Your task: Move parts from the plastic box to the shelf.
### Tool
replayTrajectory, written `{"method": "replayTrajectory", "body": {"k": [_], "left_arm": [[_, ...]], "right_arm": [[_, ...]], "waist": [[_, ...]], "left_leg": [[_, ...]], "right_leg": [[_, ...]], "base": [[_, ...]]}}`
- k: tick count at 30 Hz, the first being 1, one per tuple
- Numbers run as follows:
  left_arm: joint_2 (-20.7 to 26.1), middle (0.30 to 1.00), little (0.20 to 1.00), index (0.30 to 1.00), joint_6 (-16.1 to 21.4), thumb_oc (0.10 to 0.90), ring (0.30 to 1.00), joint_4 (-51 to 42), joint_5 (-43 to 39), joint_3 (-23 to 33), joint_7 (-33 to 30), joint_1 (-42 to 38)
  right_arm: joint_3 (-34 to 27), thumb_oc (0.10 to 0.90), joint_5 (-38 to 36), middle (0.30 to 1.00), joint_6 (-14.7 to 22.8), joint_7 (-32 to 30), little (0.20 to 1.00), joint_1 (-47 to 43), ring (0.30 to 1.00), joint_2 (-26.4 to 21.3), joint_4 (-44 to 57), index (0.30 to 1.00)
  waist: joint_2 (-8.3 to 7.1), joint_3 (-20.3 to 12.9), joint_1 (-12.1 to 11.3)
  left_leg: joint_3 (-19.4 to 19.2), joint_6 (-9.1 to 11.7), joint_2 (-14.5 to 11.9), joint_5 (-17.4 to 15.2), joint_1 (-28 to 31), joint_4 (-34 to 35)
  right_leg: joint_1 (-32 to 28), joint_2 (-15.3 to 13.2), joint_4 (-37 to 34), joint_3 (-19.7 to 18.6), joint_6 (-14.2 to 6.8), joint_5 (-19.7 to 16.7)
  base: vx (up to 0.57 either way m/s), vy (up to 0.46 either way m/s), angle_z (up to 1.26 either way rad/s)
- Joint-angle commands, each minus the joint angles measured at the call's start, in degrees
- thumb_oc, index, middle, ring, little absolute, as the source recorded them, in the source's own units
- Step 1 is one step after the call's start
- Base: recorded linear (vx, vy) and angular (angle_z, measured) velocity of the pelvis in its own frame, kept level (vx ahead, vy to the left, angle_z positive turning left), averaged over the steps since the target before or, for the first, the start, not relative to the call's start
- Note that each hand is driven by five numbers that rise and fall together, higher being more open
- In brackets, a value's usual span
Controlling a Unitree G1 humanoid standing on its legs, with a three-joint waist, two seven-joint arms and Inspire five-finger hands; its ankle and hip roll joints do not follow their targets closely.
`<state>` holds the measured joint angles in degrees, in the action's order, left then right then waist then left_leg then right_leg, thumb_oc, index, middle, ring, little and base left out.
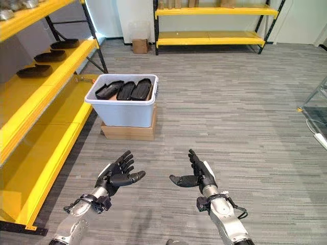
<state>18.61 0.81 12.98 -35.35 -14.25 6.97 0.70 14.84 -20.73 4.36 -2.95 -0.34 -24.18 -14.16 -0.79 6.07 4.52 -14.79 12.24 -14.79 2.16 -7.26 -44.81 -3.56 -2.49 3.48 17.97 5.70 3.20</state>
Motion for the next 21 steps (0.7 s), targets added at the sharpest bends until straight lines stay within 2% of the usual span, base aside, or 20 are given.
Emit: {"method": "replayTrajectory", "body": {"k": [1, 4, 6, 7, 10, 12, 14, 15, 16, 18, 21], "left_arm": [[1.61, 1.0, 1.0, 1.0, 4.76, 0.9, 1.0, -5.21, -0.65, 1.85, 0.5, -2.38], [1.63, 1.0, 1.0, 1.0, 5.6, 0.9, 1.0, -4.71, -1.43, 2.03, -0.33, -2.65], [1.47, 1.0, 1.0, 1.0, 6.22, 0.9, 1.0, -4.2, -1.5, 2.12, -0.21, -2.62], [1.36, 1.0, 1.0, 1.0, 7.02, 0.9, 1.0, -3.84, -1.38, 2.5, -0.24, -2.34], [1.44, 1.0, 1.0, 1.0, 8.04, 0.9, 1.0, -3.74, -2.12, 3.83, -1.59, -1.59], [1.5, 1.0, 1.0, 1.0, 8.45, 0.9, 1.0, -2.68, -3.45, 5.86, -0.57, -1.37], [1.51, 1.0, 1.0, 1.0, 8.46, 0.9, 1.0, -2.67, -3.46, 5.87, -0.56, -1.37], [1.66, 1.0, 1.0, 1.0, 9.9, 0.9, 1.0, -1.05, -4.57, 7.29, 0.62, -1.95], [1.67, 1.0, 1.0, 1.0, 10.06, 0.9, 1.0, -0.91, -4.97, 7.4, 0.86, -2.02], [1.71, 1.0, 1.0, 1.0, 10.7, 0.9, 1.0, 0.22, -5.41, 7.96, 0.98, -2.47], [1.59, 1.0, 1.0, 1.0, 10.23, 0.9, 1.0, 0.63, -4.03, 7.53, 0.38, -2.8]], "right_arm": [[-1.27, 0.9, -0.93, 1.0, 6.66, 1.21, 1.0, -4.08, 1.0, 1.03, 5.51, 1.0], [-0.93, 0.9, -0.3, 1.0, 5.58, 1.2, 1.0, -4.63, 1.0, 0.99, 5.64, 1.0], [-0.34, 0.9, 0.03, 1.0, 5.56, 1.22, 1.0, -4.82, 1.0, 1.01, 5.38, 1.0], [0.38, 0.9, 0.47, 1.0, 5.73, 1.45, 1.0, -4.94, 1.0, 1.05, 4.97, 1.0], [1.31, 0.9, 1.17, 1.0, 5.03, 1.6, 1.0, -5.11, 1.0, 0.9, 4.16, 1.0], [1.93, 0.9, 1.28, 1.0, 4.23, 1.26, 1.0, -5.85, 1.0, 0.54, 3.37, 1.0], [1.93, 0.9, 1.29, 1.0, 4.22, 1.26, 1.0, -5.86, 1.0, 0.55, 3.37, 1.0], [2.15, 0.9, 1.45, 1.0, 3.67, 1.52, 1.0, -5.74, 1.0, -0.32, 4.02, 1.0], [2.15, 0.9, 1.65, 1.0, 3.7, 1.6, 1.0, -5.71, 1.0, -0.42, 4.07, 1.0], [2.47, 0.9, 0.32, 1.0, 2.93, 0.77, 1.0, -5.8, 1.0, -1.01, 4.38, 1.0], [1.02, 0.9, -0.14, 1.0, 2.95, 0.97, 1.0, -5.09, 1.0, -1.39, 3.86, 1.0]], "waist": [[-0.73, 1.12, 0.35], [-0.68, 0.9, 0.63], [-0.52, 0.69, 0.16], [-0.39, 0.39, -0.56], [-0.06, -0.06, -1.9], [-0.47, 0.01, -2.56], [-0.49, 0.05, -2.56], [-1.08, 0.17, -2.37], [-1.1, 0.22, -2.33], [-0.09, 0.31, -1.76], [0.28, 0.27, -1.27]], "left_leg": [[-7.37, -6.91, 6.81, 0.37, 6.68, 16.68], [-8.75, -8.27, 6.69, -0.34, 7.22, 28.39], [-7.74, -8.35, 6.95, 0.22, 6.5, 33.38], [-5.96, -8.02, 6.74, 1.3, 5.88, 37.99], [-1.54, -6.46, 4.21, 5.58, 4.89, 44.13], [-0.58, -5.21, 0.29, 9.22, 4.61, 47.75], [-0.59, -5.21, 0.31, 9.25, 4.68, 47.81], [-1.57, -4.68, -2.6, 10.36, 3.33, 48.87], [-1.56, -4.64, -2.78, 10.41, 3.26, 48.87], [-3.24, -4.5, -3.43, 10.2, 4.99, 48.71], [-3.62, -4.4, -3.02, 10.13, 6.13, 47.86]], "right_leg": [[-2.13, 1.22, -2.67, -1.82, -5.64, 1.06], [-2.67, 0.79, -2.85, -3.07, -6.69, 0.75], [-3.32, 0.61, -3.21, -3.7, -7.24, 0.76], [-4.17, 0.49, -3.97, -4.42, -7.82, 0.72], [-5.14, 0.47, -4.85, -6.13, -8.38, 0.76], [-6.21, -0.8, -5.04, -6.32, -8.75, 0.78], [-6.25, -0.82, -5.03, -6.32, -8.76, 0.79], [-6.34, -2.26, -3.47, -5.21, -8.92, 1.51], [-6.33, -2.36, -3.2, -5.11, -8.93, 1.67], [-6.16, -1.82, -0.24, -4.22, -8.81, 3.51], [-6.23, -1.16, 1.48, -4.15, -8.65, 4.55]], "base": [[0.12, 0.11, 0.02], [0.1, 0.135, 0.04], [0.09, 0.115, 0.16], [0.15, 0.134, 0.08], [0.15, 0.101, -0.21], [0.19, 0.139, -0.34], [0.14, 0.121, -0.35], [0.22, 0.19, -0.29], [0.34, 0.277, -0.16], [0.33, 0.222, -0.18], [0.31, 0.181, 0.09]]}}
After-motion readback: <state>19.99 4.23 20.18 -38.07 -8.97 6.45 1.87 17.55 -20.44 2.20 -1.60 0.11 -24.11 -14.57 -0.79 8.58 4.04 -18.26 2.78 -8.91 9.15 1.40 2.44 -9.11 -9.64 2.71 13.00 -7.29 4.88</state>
